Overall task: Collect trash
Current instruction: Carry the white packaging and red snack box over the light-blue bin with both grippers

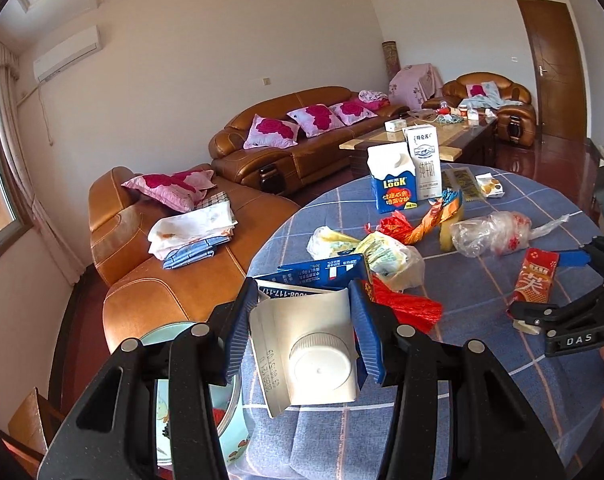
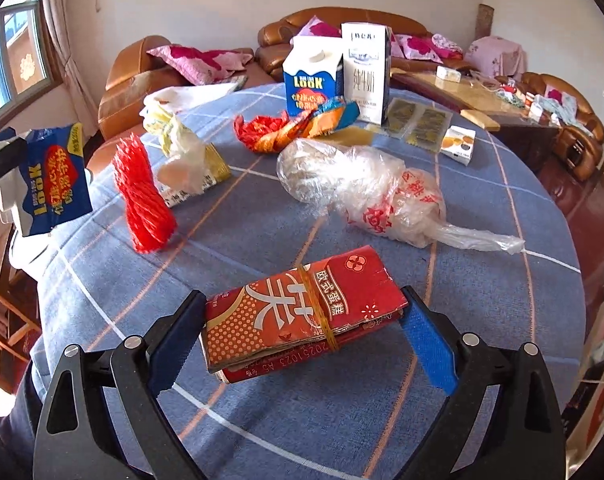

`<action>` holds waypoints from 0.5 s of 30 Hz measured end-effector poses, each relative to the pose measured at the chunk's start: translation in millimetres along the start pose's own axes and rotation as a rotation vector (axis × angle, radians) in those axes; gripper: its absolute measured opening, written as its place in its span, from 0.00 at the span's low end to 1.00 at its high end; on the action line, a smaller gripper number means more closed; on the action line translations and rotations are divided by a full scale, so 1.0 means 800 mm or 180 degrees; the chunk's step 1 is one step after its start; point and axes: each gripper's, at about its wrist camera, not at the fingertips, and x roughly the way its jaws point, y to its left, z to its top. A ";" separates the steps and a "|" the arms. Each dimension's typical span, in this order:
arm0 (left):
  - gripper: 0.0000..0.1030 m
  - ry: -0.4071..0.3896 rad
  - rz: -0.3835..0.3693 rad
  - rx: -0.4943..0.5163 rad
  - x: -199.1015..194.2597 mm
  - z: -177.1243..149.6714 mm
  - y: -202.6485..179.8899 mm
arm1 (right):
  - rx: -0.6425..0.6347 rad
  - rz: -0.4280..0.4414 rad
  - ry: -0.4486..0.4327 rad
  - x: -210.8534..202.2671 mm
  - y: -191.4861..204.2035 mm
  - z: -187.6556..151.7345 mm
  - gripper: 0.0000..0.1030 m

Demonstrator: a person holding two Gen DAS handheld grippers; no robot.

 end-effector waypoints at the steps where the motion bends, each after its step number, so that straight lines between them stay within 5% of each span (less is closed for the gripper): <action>1: 0.45 0.0003 0.0026 -0.0015 -0.001 -0.001 0.005 | 0.0003 -0.0015 -0.0094 -0.007 0.004 0.001 0.90; 15: 0.45 0.0060 0.0413 -0.0191 -0.015 -0.015 0.077 | -0.0262 0.0250 -0.0905 -0.039 0.090 0.042 0.90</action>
